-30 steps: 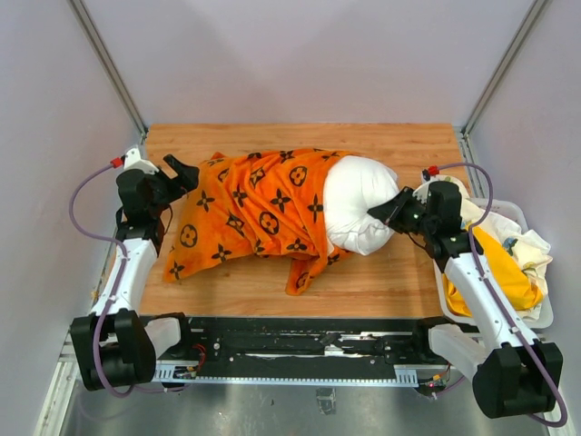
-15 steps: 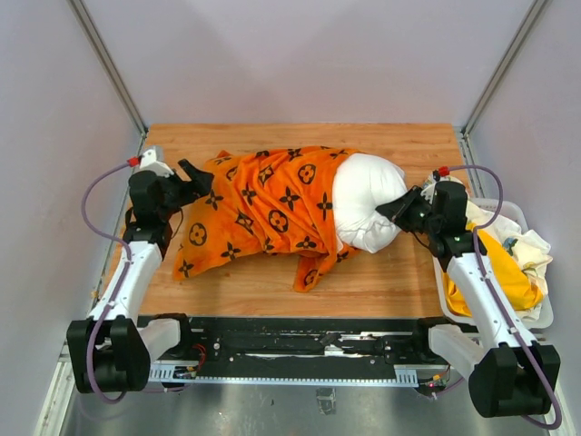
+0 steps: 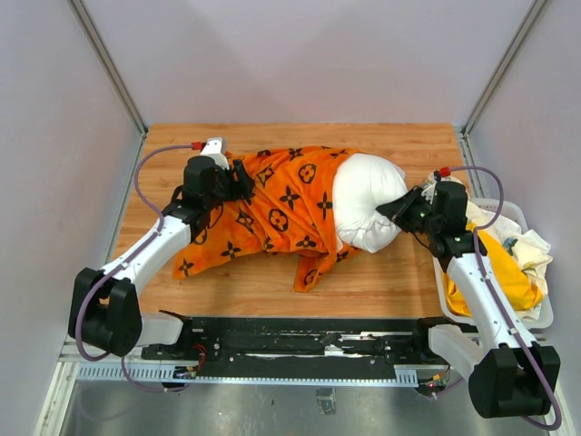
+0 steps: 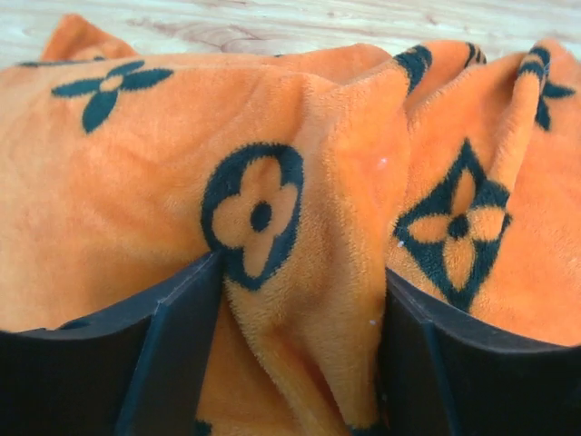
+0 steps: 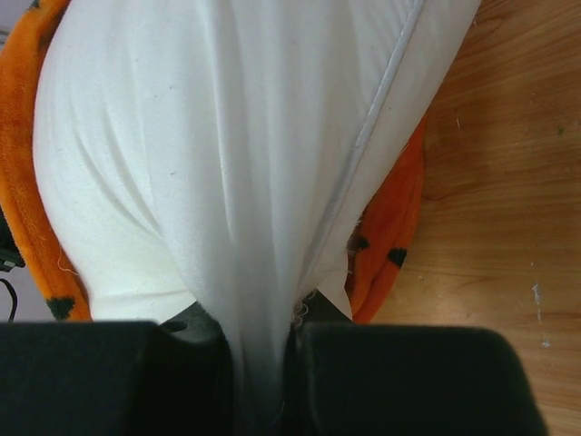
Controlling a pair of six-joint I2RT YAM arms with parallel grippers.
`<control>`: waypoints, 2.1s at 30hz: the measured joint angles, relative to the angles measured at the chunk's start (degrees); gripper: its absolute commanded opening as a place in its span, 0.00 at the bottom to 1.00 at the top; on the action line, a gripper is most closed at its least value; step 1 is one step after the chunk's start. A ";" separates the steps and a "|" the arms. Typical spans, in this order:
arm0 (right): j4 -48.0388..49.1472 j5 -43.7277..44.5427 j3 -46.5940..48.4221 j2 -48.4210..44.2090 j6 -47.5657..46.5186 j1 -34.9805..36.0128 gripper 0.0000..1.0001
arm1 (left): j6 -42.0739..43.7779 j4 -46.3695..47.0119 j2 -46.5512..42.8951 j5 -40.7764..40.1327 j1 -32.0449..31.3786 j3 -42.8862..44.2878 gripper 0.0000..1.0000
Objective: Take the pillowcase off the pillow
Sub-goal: Remove the pillow from the pillowcase.
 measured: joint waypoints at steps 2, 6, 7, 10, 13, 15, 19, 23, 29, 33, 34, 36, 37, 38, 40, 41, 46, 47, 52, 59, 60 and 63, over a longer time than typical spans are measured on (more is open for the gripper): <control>-0.02 0.09 0.00 0.00 -0.02 0.00 0.01 | 0.15 0.09 0.50 -0.28 0.02 0.00 0.34; 0.00 0.15 0.00 0.02 -0.02 0.00 0.01 | 1.20 0.81 1.16 -0.28 0.02 0.11 0.01; 0.00 0.13 0.00 0.02 -0.02 0.00 0.01 | 1.22 0.96 1.62 -0.13 0.02 0.24 0.00; 0.04 0.15 0.02 0.22 -0.02 0.00 0.01 | 1.81 1.62 3.54 1.38 0.59 0.85 0.00; 0.13 0.13 0.20 0.44 -0.02 0.00 0.01 | 1.40 2.80 4.48 4.87 3.28 0.98 0.00; 0.09 0.04 0.70 0.57 0.00 -0.09 0.01 | 1.03 3.26 4.83 7.19 5.84 1.16 0.00; 0.26 -2.36 2.38 1.14 1.05 -2.36 0.01 | 0.39 2.27 7.19 10.54 9.88 4.70 0.00; 0.61 -3.87 2.82 1.01 3.39 -6.71 0.01 | 0.13 0.48 9.81 12.48 12.28 9.86 0.00; 0.50 -4.31 2.84 -0.87 5.79 -8.44 0.01 | -0.24 -2.38 10.54 13.99 14.29 12.68 0.00; -0.72 -4.39 2.91 -2.45 5.75 -8.44 0.01 | -1.03 -3.89 9.51 13.99 16.00 12.55 0.66; -1.01 -4.26 2.91 -2.89 5.73 -8.44 0.01 | -0.94 -4.26 8.66 13.46 16.46 12.37 0.81; -1.51 -2.82 2.91 -3.65 5.66 -8.87 0.01 | -0.31 -4.42 6.58 10.86 17.99 11.93 0.98; -1.73 -1.44 2.91 -3.98 5.55 -9.60 0.01 | 0.15 -4.55 5.46 9.31 19.08 11.87 0.99; -1.92 -0.17 2.91 -4.09 5.46 -10.19 0.01 | 0.28 -4.72 4.24 7.76 20.28 11.85 0.99; -2.45 2.32 2.91 -4.15 5.27 -11.50 0.01 | 0.37 -5.09 1.64 5.35 22.08 11.82 0.99; -2.67 3.48 2.91 -4.11 5.22 -11.58 0.01 | 0.37 -5.38 0.35 4.74 22.29 11.82 0.99; -4.17 6.38 2.91 -4.11 5.25 -11.56 0.01 | 0.66 -6.80 -5.29 5.68 20.35 11.47 0.99; -4.55 6.88 2.91 -4.11 5.33 -11.56 0.01 | 1.11 -7.26 -6.21 5.29 18.69 11.21 0.99; -5.22 7.85 2.91 -3.96 6.05 -11.56 0.01 | 2.84 -8.59 -7.30 2.10 5.90 8.83 0.97; -5.22 7.85 2.95 -3.19 6.34 -11.54 0.01 | 3.50 -8.04 0.22 -0.72 -4.66 4.48 0.55; -5.20 7.82 2.95 -3.21 6.36 -11.54 0.01 | 3.54 -7.63 1.68 -0.87 -4.94 3.63 0.50; -5.22 7.63 2.95 -3.30 6.32 -11.45 0.01 | 3.61 -6.34 5.16 -1.46 -5.14 1.36 0.28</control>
